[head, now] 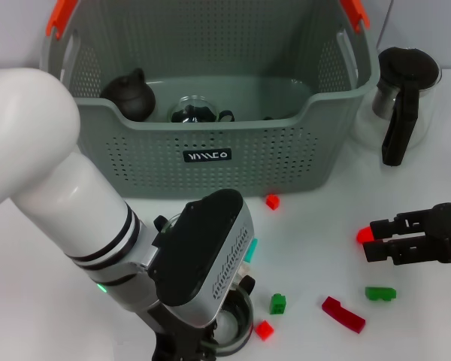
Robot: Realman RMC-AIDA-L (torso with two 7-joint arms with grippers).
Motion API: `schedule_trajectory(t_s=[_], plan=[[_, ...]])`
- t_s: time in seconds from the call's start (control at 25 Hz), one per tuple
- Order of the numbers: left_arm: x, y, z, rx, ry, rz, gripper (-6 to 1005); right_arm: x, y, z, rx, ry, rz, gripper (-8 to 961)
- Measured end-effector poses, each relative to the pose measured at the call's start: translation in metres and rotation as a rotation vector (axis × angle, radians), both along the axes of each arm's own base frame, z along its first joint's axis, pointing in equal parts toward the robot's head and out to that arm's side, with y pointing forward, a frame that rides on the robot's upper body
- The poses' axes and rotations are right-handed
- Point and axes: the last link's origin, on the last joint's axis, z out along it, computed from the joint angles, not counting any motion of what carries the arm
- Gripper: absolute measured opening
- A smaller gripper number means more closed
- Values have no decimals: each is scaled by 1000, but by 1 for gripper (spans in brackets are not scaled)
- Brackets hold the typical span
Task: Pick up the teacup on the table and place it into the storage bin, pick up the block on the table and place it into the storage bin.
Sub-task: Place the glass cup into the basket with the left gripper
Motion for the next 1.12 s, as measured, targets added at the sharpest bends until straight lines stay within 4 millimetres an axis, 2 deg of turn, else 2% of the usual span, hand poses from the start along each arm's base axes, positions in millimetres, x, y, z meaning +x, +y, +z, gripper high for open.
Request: schedule_trajectory(t_s=[0.2, 0.4, 0.52, 0.68, 0.8, 0.92, 1.04, 1.12], plan=[[15, -8, 6, -41, -56, 32, 50, 1, 1, 2, 5, -6, 9, 684], [21, -8, 13, -40, -106, 97, 50, 1, 2, 4, 10, -11, 18, 684], [33, -7, 28, -70, -215, 190, 51, 1, 3, 7, 13, -17, 20, 684], [51, -3, 62, -149, -512, 368, 51, 8, 0, 9, 3, -20, -1, 683], [55, 11, 95, -132, -781, 490, 51, 19, -6, 10, -17, -35, -34, 683], [56, 36, 131, -36, -1002, 571, 52, 26, -9, 12, -29, -45, -59, 683], [58, 72, 150, 127, -1077, 657, 52, 27, -10, 14, -34, -46, -65, 683], [58, 97, 154, 251, -1069, 723, 53, 28, -10, 14, -36, -48, -64, 683]])
